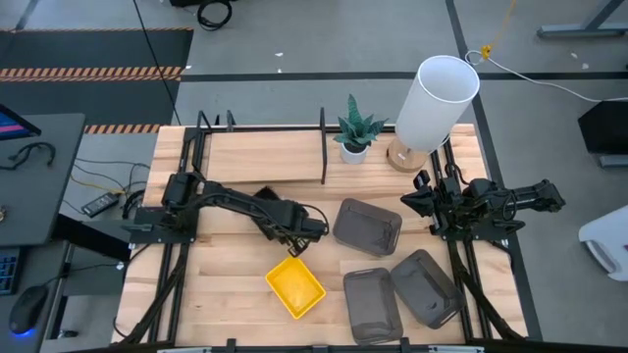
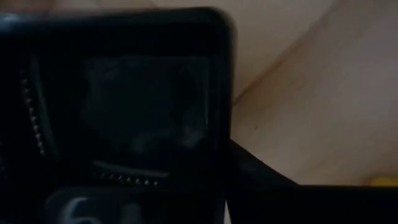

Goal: Stack baskets on shelf by color
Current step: Put the stacked black bins on the shelf

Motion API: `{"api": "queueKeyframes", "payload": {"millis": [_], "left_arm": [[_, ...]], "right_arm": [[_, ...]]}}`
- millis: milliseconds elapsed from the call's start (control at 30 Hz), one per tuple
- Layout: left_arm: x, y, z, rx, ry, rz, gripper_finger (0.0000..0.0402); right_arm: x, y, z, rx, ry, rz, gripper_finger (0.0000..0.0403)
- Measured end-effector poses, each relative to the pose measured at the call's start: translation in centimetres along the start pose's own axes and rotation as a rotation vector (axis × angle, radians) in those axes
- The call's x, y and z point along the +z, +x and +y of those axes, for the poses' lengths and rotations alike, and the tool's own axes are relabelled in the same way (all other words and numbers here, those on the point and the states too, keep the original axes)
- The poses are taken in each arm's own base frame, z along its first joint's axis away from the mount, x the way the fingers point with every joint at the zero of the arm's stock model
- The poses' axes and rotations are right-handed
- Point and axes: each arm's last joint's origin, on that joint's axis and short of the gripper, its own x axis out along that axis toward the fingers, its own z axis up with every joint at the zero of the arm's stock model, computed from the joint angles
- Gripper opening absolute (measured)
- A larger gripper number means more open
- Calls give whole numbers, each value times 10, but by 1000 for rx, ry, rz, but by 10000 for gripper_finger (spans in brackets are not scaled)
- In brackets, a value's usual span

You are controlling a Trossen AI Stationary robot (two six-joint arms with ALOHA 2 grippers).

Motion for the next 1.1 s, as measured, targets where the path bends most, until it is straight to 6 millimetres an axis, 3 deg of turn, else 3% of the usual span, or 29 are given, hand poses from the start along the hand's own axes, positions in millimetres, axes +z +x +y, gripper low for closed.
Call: {"api": "queueKeyframes", "payload": {"millis": [133, 300, 500, 600, 833, 1100], "left_arm": [[1, -19, 2, -31, 109, 0, 21], [2, -60, 0, -52, 375, -22, 20], [13, -92, 1, 99, 732, -213, 24], [31, -90, 16, 131, 769, -214, 20], [77, -77, 71, 185, 650, -180, 20], [117, -62, 100, 105, 657, -260, 20]], "right_arm": [[0, 0, 0, 0, 0, 0, 27], [0, 0, 0, 0, 0, 0, 27], [0, 0, 0, 0, 0, 0, 27], [0, 0, 0, 0, 0, 0, 27], [0, 0, 0, 0, 0, 0, 27], [0, 0, 0, 0, 0, 0, 27]]}}
